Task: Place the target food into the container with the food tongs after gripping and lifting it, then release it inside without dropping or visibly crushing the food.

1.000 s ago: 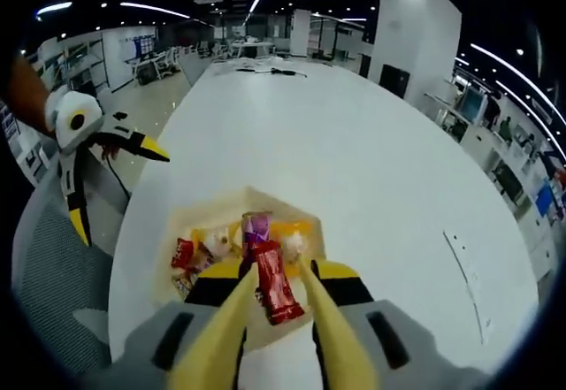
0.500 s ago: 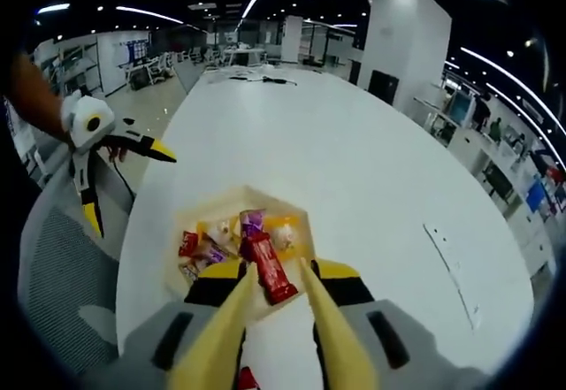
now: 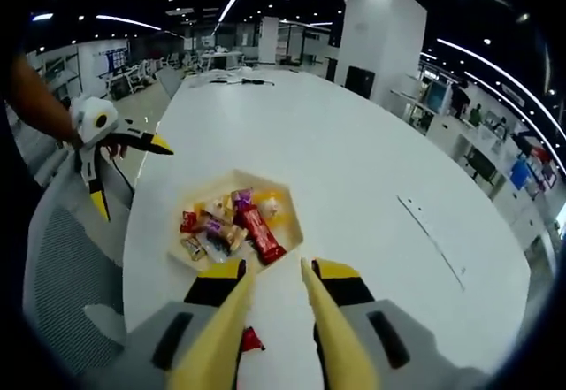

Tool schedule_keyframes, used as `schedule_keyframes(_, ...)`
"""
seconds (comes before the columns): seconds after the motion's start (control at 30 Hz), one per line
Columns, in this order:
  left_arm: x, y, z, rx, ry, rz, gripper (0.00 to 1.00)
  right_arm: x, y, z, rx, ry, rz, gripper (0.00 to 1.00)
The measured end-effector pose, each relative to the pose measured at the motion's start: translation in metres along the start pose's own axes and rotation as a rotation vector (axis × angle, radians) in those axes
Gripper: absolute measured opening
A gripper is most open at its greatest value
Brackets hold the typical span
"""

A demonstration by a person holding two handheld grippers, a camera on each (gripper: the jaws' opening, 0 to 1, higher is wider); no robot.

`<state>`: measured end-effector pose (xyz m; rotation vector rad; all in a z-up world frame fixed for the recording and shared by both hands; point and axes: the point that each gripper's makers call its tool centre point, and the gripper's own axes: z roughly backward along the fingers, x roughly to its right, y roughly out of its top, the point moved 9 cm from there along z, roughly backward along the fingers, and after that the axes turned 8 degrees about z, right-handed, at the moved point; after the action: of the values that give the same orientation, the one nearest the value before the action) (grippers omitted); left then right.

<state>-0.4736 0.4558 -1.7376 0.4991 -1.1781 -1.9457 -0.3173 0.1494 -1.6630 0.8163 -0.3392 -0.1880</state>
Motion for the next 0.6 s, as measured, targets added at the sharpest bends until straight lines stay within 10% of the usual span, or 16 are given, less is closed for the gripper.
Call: schedule_keyframes(0.6, 0.000, 0.000, 0.000, -0.001, -0.008, 0.001, 0.99, -0.018, -0.031, 0.031, -0.013, -0.057, -0.069, 0.29)
